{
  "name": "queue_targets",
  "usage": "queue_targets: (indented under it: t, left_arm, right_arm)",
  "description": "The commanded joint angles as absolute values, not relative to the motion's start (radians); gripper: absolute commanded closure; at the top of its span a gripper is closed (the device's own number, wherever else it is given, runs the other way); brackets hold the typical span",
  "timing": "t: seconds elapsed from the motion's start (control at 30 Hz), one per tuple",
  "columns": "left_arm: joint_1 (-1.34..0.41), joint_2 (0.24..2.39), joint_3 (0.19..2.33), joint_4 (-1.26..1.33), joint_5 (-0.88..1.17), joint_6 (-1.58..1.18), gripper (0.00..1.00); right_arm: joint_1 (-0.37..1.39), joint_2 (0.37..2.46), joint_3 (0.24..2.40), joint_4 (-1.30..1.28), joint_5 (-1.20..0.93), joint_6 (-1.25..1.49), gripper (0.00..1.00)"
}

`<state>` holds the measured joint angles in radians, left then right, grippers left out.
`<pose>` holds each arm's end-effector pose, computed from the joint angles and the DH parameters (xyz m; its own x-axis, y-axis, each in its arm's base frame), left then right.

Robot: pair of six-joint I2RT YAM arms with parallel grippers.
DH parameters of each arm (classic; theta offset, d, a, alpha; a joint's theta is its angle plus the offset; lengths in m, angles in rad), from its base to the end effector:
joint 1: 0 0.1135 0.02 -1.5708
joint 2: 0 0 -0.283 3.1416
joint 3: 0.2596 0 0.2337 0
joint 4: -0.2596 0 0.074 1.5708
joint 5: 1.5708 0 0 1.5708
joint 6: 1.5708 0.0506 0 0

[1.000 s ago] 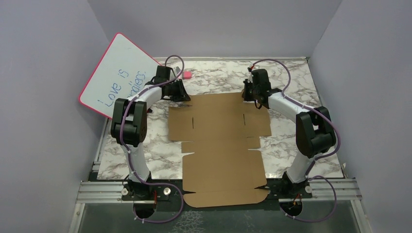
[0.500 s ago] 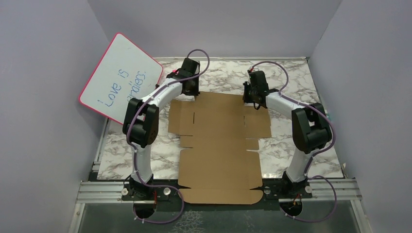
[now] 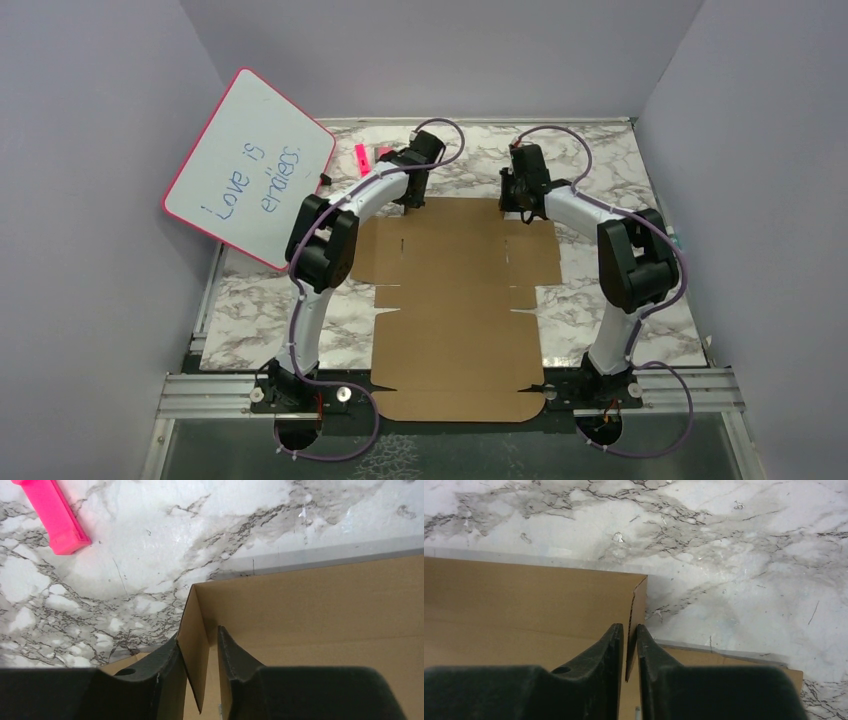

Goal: Fold the paper box

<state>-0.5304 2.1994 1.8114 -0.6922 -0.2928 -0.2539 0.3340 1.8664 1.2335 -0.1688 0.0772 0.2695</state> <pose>0.4179 -0.2281 0.2045 -0.8287 0.2072 -0.5200 0.1642 0.9781 0.1281 0.3854 0.1296 0.2096 -0.7279 0.0284 -0.6851 -0.0855 0.9876 0.1318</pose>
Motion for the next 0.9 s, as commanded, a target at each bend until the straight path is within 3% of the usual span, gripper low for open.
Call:
queue_targets:
  t: [0.0, 0.2, 0.37, 0.57, 0.87]
  left_arm:
    - [-0.534, 2.162, 1.859, -0.717, -0.34, -0.227, 0.67]
    - [-0.481, 2.041, 1.798, -0.706, -0.213, -0.236, 0.45]
    - [-0.406, 1.868, 1.638, -0.651, -0.088, -0.246, 0.34]
    - [-0.262, 1.658, 1.373, -0.558, 0.103, -0.255, 0.26]
    - [-0.171, 1.402, 0.954, -0.447, 0.287, -0.314, 0.22]
  right_arm:
    - [0.341, 1.859, 1.28, -0.187, 0.094, 0.279, 0.75]
    - [0.328, 1.742, 1.228, -0.171, 0.06, 0.248, 0.55]
    - [0.28, 1.631, 1.155, -0.172, 0.007, 0.236, 0.4]
    - [0.188, 1.492, 1.013, -0.136, -0.126, 0.25, 0.31]
    - [0.155, 1.342, 0.803, -0.131, -0.265, 0.304, 0.24]
